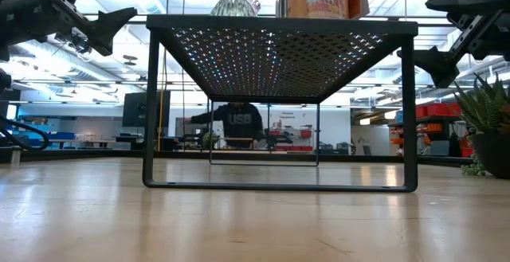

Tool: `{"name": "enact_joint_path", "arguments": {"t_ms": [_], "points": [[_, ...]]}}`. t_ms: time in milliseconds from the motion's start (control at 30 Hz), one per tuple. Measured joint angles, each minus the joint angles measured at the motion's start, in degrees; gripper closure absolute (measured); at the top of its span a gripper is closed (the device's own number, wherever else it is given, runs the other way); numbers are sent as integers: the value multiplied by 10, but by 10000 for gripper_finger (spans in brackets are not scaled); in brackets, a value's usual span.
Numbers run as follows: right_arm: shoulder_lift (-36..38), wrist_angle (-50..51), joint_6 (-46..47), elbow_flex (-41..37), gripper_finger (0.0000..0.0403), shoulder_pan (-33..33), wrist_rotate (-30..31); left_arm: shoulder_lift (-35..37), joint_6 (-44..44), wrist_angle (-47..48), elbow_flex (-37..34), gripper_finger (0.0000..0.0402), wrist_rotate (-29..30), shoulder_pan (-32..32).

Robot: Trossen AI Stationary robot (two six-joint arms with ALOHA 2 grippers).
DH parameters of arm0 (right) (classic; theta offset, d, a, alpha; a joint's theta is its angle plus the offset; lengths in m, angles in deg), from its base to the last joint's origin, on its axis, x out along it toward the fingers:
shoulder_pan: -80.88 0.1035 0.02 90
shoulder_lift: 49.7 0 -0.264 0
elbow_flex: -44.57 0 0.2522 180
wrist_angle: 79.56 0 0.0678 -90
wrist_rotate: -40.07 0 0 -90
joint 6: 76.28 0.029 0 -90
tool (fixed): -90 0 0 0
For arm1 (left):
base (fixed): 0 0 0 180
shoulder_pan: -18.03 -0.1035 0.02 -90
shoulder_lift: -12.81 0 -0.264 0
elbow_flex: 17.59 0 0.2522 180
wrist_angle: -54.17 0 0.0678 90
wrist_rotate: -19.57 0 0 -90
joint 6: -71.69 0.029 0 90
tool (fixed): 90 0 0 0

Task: Pick & Place candle stick holders
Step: Return to Home Position

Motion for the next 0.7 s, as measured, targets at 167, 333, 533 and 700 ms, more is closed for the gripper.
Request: {"name": "enact_joint_path", "arguments": {"t_ms": [167, 333, 533, 700], "points": [[0, 0, 0, 0, 3, 0, 0, -1, 0, 0, 0, 28, 0, 0], [0, 0, 0, 0, 3, 0, 0, -2, 0, 0, 0, 28, 0, 0], [0, 0, 0, 0, 3, 0, 0, -10, 0, -145, 0, 28, 0, -2], [-1, -6, 0, 1, 3, 0, -1, -10, 0, -168, 3, 28, -1, -2]]}}
